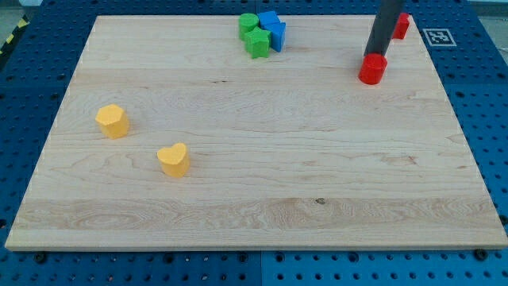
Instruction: Move the red circle towards the center right of the board
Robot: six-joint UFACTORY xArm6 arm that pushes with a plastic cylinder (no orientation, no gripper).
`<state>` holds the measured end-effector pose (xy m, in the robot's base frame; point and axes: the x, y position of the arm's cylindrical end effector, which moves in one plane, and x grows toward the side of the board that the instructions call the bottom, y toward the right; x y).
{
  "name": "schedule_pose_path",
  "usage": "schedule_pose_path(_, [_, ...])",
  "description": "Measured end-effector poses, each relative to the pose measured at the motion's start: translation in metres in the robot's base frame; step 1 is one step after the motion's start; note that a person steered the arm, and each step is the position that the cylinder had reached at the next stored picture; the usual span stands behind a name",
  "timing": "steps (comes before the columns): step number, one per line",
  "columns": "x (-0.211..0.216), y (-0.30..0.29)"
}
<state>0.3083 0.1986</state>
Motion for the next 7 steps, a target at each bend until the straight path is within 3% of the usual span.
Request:
schedule_pose_path(3, [0.012,-0.005])
schedule_pose_path(4, [0.012,-0.041])
schedule_pose_path(7, [0.054,-0.039])
